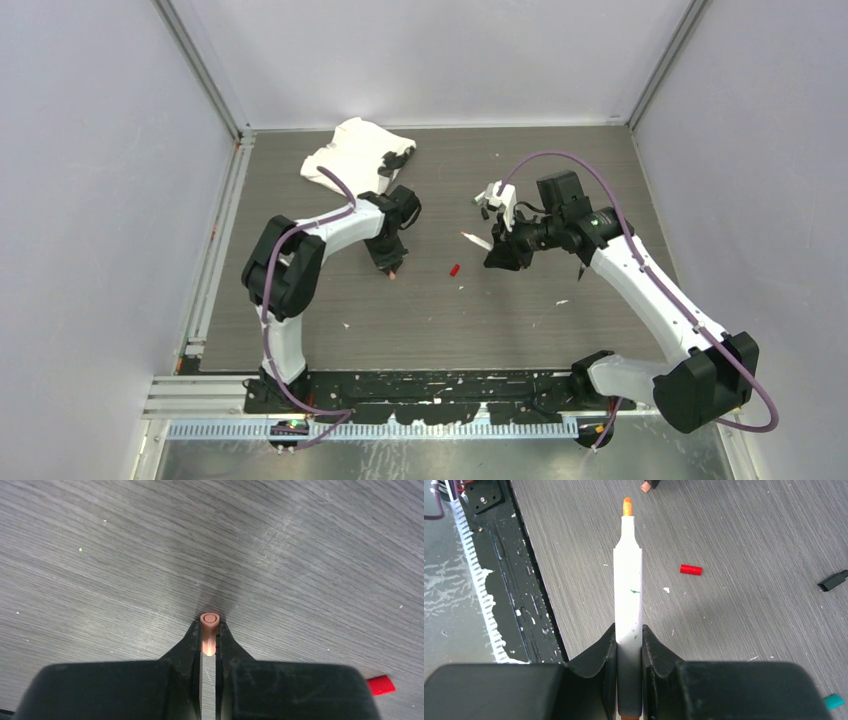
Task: Insert the pens into the pen caps
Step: Insert the pen cap onto the pen.
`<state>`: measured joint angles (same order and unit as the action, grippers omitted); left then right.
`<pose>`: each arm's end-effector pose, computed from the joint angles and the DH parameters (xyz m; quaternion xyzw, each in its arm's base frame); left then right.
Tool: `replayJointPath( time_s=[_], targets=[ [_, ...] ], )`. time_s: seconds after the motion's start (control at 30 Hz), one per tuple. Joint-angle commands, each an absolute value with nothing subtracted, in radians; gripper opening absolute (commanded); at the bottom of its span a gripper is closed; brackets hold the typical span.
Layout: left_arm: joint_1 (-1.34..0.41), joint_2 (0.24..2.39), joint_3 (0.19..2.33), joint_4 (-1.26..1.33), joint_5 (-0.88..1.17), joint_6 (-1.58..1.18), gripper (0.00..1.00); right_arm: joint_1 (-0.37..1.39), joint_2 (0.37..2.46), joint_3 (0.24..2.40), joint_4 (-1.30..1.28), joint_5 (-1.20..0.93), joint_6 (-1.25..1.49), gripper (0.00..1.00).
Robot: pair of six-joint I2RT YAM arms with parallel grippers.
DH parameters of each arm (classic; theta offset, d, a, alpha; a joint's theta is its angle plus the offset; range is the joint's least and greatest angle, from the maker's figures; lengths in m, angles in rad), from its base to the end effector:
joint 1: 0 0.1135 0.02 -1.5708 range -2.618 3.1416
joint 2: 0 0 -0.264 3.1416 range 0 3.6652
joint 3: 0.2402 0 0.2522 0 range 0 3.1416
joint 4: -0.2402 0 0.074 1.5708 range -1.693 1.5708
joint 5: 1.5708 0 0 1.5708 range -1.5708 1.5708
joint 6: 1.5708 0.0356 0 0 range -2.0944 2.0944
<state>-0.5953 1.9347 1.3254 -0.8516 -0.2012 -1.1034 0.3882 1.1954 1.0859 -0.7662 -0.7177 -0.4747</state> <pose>0.3030 -0.1966 0.1610 -0.2550 0.9602 0.0252 0.1114 0.2113 0.1117 0.3146 -0.4768 0.7496 0.3161 0.3329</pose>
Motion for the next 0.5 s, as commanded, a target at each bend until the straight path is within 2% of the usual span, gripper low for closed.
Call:
replayJointPath(
  time_s=[0.0, 0.17, 0.47],
  targets=[
    [-0.592, 2.048, 1.259, -0.818, -0.226, -1.072, 0.01, 0.383, 1.177, 1.113, -0.76, -0.749, -0.474, 0.01],
    [-0.592, 1.952, 1.235, -0.756, -0.219, -1.031, 0.01, 0.382, 1.21, 1.093, -0.741, -0.808, -0.458, 0.01],
    [-0.593, 1.609, 0.985, -0.359, -0.1, -1.059, 0.01, 0.412, 1.27, 0.974, -0.503, -0.905, -0.261, 0.01]
  ],
)
